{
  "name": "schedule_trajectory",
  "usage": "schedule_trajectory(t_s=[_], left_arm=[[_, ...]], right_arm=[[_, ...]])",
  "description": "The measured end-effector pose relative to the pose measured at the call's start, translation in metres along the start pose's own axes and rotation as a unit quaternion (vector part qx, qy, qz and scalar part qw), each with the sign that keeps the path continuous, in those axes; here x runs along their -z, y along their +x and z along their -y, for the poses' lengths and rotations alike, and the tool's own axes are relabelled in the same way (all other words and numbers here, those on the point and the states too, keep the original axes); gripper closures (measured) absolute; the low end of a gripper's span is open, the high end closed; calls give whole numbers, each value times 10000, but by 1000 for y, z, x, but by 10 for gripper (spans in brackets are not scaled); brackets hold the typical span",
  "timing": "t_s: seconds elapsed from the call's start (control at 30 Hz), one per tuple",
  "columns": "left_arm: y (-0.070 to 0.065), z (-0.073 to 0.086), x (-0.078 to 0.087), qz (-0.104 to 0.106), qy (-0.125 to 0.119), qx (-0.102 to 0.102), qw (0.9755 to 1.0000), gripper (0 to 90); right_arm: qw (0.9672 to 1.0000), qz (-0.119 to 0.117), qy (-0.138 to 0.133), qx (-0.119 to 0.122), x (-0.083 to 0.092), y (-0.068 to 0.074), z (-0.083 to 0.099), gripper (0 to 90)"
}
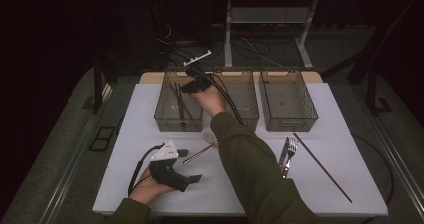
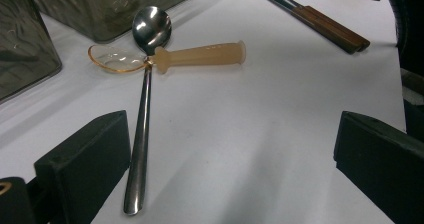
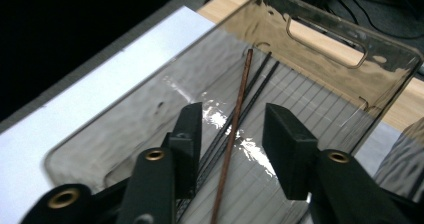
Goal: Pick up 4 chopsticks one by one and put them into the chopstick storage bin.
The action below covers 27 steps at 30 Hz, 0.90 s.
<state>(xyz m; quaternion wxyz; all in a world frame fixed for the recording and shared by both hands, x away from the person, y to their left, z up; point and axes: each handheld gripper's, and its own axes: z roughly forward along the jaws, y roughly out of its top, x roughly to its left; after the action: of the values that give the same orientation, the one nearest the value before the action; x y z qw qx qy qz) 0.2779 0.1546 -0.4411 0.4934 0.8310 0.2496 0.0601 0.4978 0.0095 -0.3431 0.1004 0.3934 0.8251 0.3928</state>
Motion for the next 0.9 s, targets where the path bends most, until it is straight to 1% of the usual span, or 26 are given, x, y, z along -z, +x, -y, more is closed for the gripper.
schedule_trajectory(t_s=[0.13,0.23,0.33,0.37,0.43,0.47,0.6,0.7,0.8,0.9], left_arm=[[0,0,0,-22,32,-13,10000,10],[0,0,0,-28,54,-11,10000,10],[0,-1,-1,-38,36,-3,10000,10],[0,-1,-1,-35,81,-14,10000,10],[0,-1,-1,-24,82,-33,10000,10],[0,-1,-2,-27,83,-36,10000,10],[0,-1,-2,-34,87,-16,10000,10],[0,0,-2,-27,103,1,9999,10],[0,0,-2,-40,104,10,9999,10],[0,0,-1,-40,67,26,10000,3]], right_arm=[[9998,-67,-117,147,21,0,6,525],[9994,-178,-232,179,38,0,14,504],[9991,-193,-273,257,52,-1,22,472],[9989,-217,-307,279,56,-2,25,461],[9985,-322,-354,271,65,-3,33,447],[9984,-333,-360,268,69,-4,36,439],[9977,-446,-409,290,82,-9,52,400],[9971,-535,-392,383,89,-12,64,384],[9965,-598,-313,491,97,-14,75,376],[9958,-666,-347,522,106,-16,86,371]])
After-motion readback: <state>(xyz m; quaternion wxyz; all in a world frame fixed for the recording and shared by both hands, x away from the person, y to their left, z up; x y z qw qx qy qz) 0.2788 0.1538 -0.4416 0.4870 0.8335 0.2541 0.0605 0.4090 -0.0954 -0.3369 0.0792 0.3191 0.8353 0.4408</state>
